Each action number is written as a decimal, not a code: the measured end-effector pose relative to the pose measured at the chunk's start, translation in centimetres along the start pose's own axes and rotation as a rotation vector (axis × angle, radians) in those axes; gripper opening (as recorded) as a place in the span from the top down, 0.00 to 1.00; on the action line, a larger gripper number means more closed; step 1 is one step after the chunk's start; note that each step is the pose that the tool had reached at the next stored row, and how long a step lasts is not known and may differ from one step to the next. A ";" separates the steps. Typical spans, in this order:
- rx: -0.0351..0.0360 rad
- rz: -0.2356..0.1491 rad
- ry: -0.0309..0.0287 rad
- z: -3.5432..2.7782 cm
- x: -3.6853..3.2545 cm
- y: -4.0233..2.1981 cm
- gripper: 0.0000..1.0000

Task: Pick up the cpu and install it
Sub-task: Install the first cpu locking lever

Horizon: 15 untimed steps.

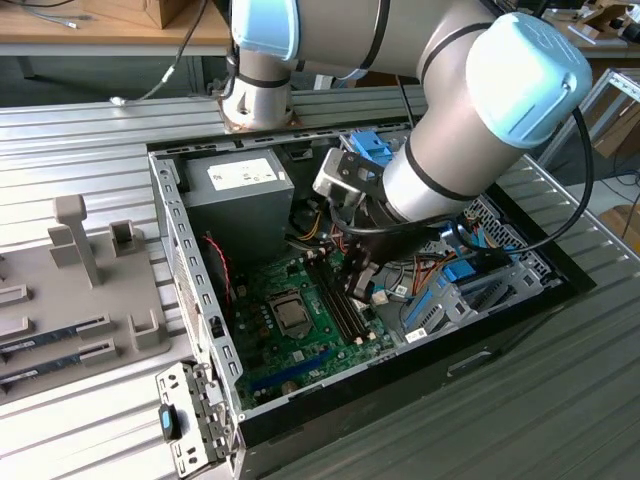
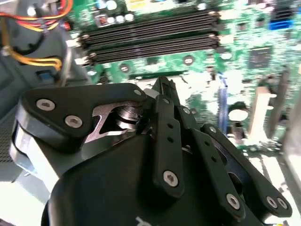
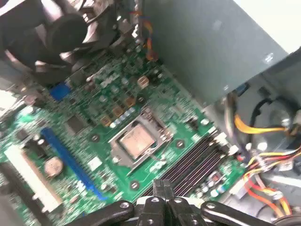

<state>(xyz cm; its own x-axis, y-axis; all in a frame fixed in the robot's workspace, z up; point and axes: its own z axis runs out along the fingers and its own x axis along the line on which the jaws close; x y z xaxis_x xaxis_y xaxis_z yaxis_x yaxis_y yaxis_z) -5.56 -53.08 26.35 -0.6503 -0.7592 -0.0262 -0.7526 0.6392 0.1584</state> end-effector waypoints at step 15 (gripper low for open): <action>-0.0026 -0.061 0.0083 0.95 -2.10 2.62 0.89</action>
<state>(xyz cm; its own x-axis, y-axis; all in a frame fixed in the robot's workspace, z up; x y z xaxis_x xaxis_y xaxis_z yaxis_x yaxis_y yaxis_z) -6.26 -49.70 25.89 -0.6022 -0.7978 -0.0278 -0.7906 0.5912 0.1594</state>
